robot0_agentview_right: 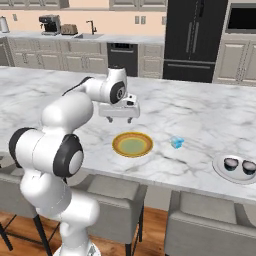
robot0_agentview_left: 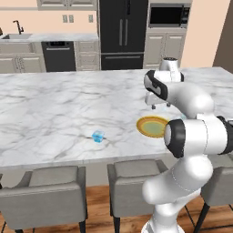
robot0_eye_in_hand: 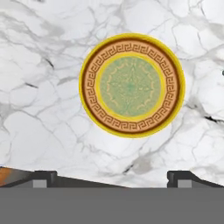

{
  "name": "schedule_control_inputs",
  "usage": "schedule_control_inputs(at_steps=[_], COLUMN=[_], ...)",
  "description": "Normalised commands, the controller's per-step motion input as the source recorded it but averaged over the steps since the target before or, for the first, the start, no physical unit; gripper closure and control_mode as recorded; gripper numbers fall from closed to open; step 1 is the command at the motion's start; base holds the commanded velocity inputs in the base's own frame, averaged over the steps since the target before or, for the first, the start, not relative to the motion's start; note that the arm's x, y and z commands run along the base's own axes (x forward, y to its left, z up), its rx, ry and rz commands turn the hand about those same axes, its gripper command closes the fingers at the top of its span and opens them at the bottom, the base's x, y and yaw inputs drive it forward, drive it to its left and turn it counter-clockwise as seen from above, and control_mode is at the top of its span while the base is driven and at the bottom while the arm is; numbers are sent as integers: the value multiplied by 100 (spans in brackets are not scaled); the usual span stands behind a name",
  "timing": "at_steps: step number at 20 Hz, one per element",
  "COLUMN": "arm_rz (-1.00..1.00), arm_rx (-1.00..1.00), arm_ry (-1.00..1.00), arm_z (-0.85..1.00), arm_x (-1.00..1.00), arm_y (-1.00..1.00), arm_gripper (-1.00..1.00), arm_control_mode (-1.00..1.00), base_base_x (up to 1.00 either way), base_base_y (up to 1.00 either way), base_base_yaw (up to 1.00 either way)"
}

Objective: Place two yogurt containers on each plate.

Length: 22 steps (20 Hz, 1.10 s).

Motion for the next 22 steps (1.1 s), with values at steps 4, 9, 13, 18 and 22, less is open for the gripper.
schedule_control_inputs(at_steps=[4, 9, 13, 18, 22], arm_rz=[-3, -15, -10, -10, 0], arm_rx=[-1, 0, 8, 2, 5], arm_ry=[8, 4, 4, 11, 4], arm_z=[0, 0, -25, -22, -63], arm_x=[28, 75, 68, 44, 31], arm_y=[-44, -96, -100, -95, -48], arm_gripper=[-100, -100, -100, -100, -100], arm_control_mode=[-100, -100, -100, -100, -100], base_base_x=[0, 0, 0, 0, 0], base_base_y=[0, 0, 0, 0, 0], base_base_yaw=[0, 0, 0, 0, 0])
